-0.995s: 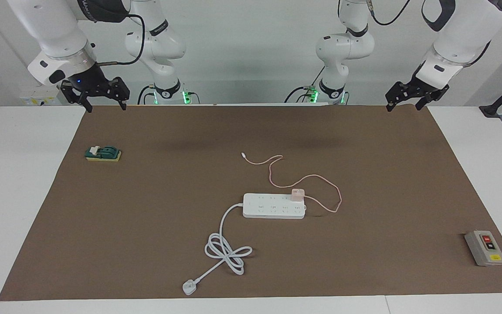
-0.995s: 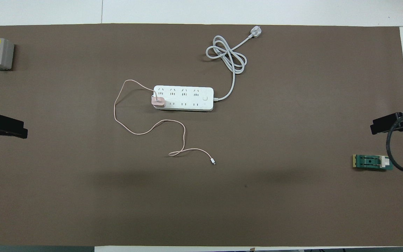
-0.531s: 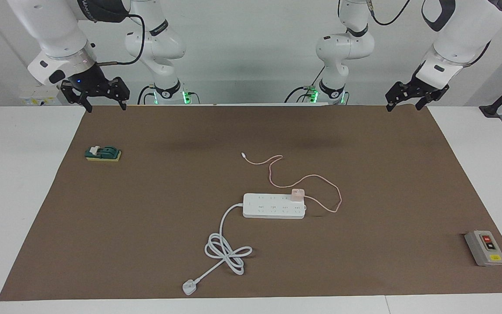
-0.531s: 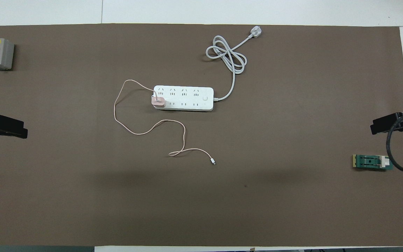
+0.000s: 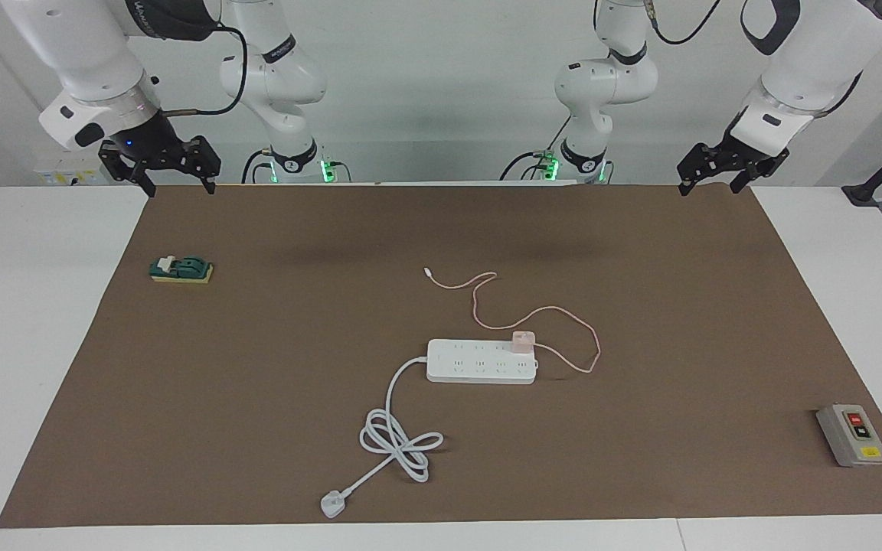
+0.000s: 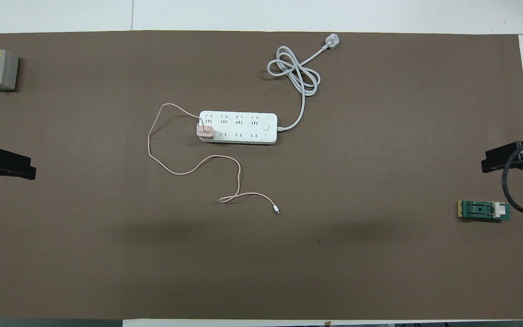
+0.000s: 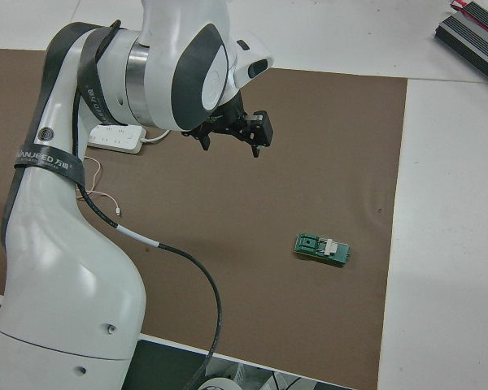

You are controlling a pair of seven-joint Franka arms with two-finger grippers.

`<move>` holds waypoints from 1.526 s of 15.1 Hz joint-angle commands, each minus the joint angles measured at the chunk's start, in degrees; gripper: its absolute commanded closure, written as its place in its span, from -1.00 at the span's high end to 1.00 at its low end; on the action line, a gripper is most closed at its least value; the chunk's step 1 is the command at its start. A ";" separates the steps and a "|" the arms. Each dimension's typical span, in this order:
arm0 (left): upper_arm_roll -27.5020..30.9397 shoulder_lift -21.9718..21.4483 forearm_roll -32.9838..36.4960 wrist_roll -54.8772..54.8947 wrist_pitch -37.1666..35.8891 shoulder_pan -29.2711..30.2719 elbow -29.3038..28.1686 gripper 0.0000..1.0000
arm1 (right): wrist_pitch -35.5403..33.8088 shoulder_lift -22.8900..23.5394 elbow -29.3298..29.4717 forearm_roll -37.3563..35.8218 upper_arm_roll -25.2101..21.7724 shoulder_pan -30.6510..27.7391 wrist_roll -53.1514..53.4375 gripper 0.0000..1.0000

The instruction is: Unplug charger and place it aside

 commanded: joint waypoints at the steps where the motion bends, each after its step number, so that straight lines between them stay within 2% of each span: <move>1: 0.28 -1.23 -0.45 0.31 -0.28 -0.06 -1.05 1.00 | 0.73 -0.42 -2.66 4.23 0.46 0.05 11.27 1.00; 5: 0.28 -1.23 -0.45 0.31 -0.28 -0.06 -1.05 1.00 | 4.59 0.72 -5.48 9.33 0.55 3.39 26.56 1.00; 13: 0.28 -1.41 -0.45 -0.56 -0.63 -0.49 -1.40 1.00 | 14.42 11.26 -5.31 21.81 0.81 9.10 59.34 1.00; 15: 0.02 -1.49 -0.36 -14.01 0.42 -0.93 -1.92 1.00 | 18.29 13.63 -5.31 25.84 0.81 10.86 68.13 1.00; 17: -0.16 -2.11 -0.45 -32.12 5.23 -5.14 -3.76 1.00 | 21.45 15.74 -5.40 31.37 0.81 11.22 75.00 1.00; 19: -0.24 -2.02 -0.45 -43.15 7.10 -6.73 -3.95 1.00 | 22.87 17.50 -5.40 35.16 0.81 11.83 77.31 1.00; 20: -0.24 -2.02 -0.45 -47.37 7.54 -7.35 -3.95 1.00 | 23.57 18.99 -5.40 39.27 0.81 11.75 77.75 1.00; 23: -0.24 0.86 -0.89 -64.57 12.18 -11.99 -3.77 1.00 | 26.73 22.60 -4.96 46.06 0.90 11.83 77.49 1.00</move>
